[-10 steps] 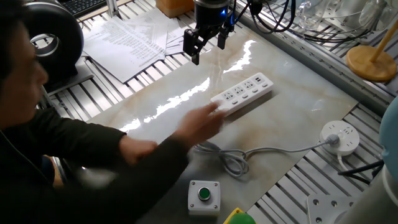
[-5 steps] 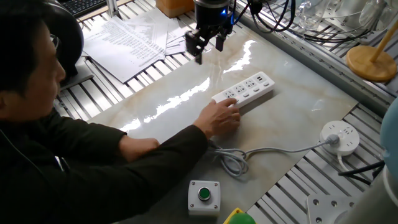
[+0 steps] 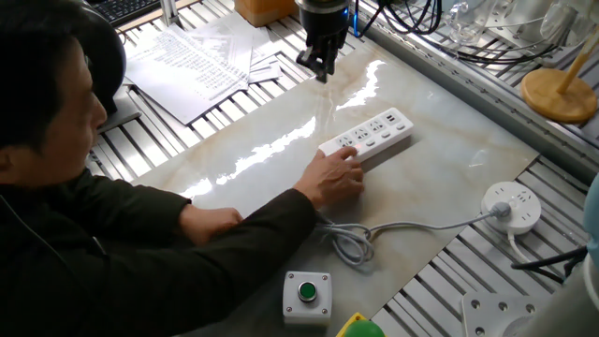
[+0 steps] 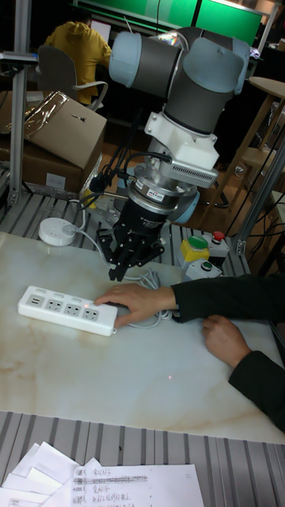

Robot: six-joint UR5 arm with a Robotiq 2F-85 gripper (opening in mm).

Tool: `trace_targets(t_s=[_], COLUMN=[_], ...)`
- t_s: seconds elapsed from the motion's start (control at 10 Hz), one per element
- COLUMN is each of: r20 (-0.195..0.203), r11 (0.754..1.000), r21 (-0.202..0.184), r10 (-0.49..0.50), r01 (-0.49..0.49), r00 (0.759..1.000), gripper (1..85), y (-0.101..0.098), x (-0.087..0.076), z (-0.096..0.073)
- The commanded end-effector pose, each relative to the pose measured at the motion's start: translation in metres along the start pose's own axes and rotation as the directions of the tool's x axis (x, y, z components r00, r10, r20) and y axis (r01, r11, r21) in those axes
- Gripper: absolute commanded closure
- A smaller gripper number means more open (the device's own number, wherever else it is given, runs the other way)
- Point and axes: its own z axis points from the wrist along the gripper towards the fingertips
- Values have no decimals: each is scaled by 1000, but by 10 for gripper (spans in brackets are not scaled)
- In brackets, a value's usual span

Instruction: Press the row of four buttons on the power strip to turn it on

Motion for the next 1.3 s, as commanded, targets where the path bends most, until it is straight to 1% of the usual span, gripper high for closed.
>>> trace_targets(t_s=[0.0,0.3,0.5,0.6,0.7,1.0,1.2], r20=[-20,-23,-13,-7,3,-10,-13], r11=[995,990,989,989,991,987,985], r21=[54,72,75,68,30,58,65], r10=[-80,-121,-131,-134,-128,-151,-161], r01=[81,122,131,134,128,151,161], r00=[997,992,991,991,992,988,987], gripper=[847,847,847,847,847,847,847], y=[-16,-24,-26,-25,-15,-23,-24], x=[6,13,17,20,23,22,19], z=[-2,0,2,4,7,4,2])
